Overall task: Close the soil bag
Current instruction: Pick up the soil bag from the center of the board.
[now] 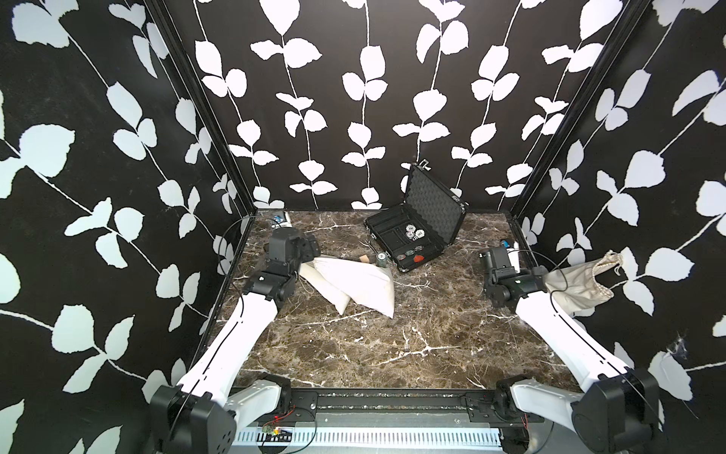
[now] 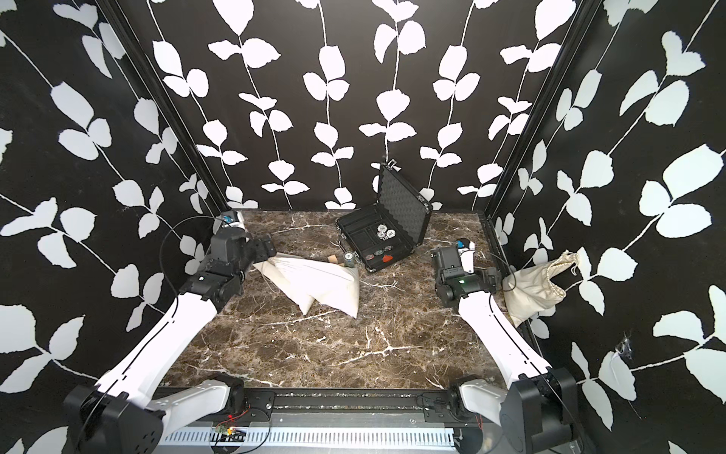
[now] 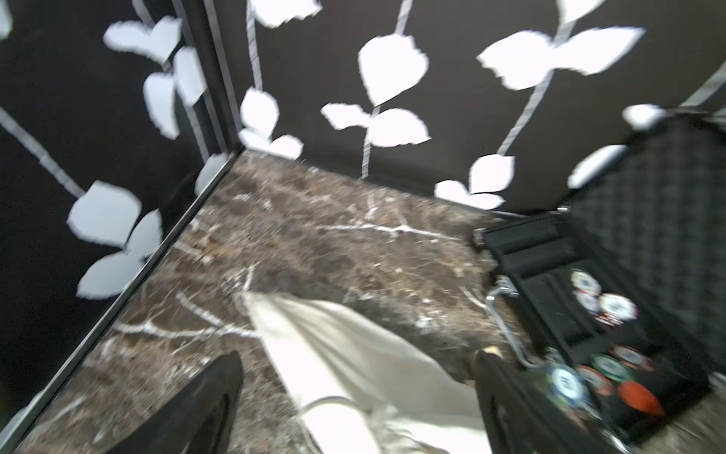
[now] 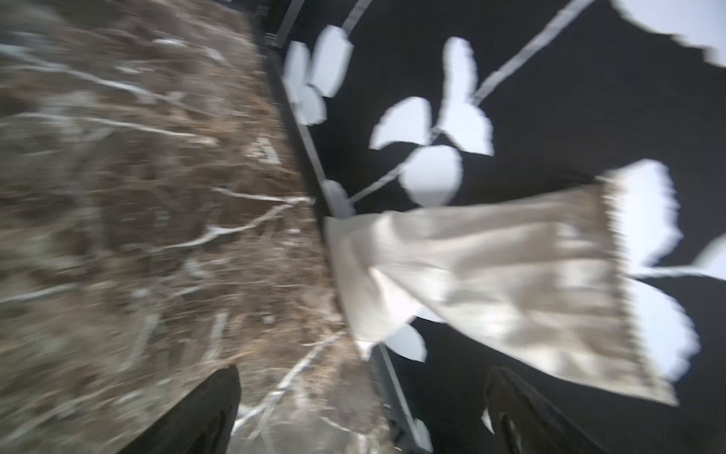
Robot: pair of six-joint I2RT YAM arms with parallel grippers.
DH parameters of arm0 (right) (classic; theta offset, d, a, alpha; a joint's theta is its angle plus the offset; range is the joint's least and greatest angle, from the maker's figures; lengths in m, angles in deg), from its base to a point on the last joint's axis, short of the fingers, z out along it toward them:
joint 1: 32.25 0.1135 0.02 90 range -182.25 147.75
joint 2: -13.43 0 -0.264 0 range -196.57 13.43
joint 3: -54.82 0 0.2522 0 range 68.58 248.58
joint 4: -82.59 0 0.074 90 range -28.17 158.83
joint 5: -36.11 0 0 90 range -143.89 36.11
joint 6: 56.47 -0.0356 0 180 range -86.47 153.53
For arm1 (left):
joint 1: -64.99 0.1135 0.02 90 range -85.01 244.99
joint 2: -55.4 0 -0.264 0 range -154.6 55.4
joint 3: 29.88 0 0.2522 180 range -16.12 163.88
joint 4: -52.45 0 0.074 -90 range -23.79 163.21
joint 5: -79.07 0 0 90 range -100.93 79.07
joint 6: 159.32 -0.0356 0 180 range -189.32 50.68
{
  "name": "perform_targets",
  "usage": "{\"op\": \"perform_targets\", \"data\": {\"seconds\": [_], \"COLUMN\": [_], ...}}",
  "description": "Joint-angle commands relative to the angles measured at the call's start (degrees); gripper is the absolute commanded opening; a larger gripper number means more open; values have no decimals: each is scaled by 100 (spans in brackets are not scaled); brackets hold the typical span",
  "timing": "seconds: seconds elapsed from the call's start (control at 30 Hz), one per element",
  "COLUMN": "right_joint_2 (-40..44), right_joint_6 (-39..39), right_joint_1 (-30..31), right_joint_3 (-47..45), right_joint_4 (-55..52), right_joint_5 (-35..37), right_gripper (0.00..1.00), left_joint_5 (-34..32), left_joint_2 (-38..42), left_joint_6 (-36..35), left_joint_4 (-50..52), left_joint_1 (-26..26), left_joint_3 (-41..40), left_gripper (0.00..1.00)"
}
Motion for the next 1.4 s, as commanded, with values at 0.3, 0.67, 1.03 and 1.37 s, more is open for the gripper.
{"op": "perform_targets", "data": {"seconds": [0.3,0.67,1.03,1.37], "right_joint_2": [38,-1162,-1072,721], "right_joint_6": [461,477,615,1054], "right_joint_1": [-1916,-3846,-3828,-2631], "right_joint_3": [1497,2111,2022,2105], "right_joint_4": [-419,-147,-134,-817], "right_joint_5": [291,-1713,-3611,-6036], "right_gripper": [100,100,7,0], "left_joint_5": [1039,997,1089,1816], "left_joint_2": [0,-83,-99,-307], "left_joint_6": [-122,-241,-206,-432], "left_joint_4": [-794,-629,-599,-751], "left_joint_1": [-611,-614,-608,-608], "left_joint_3": [-42,89,115,209], "left_gripper": [97,98,99,99]}}
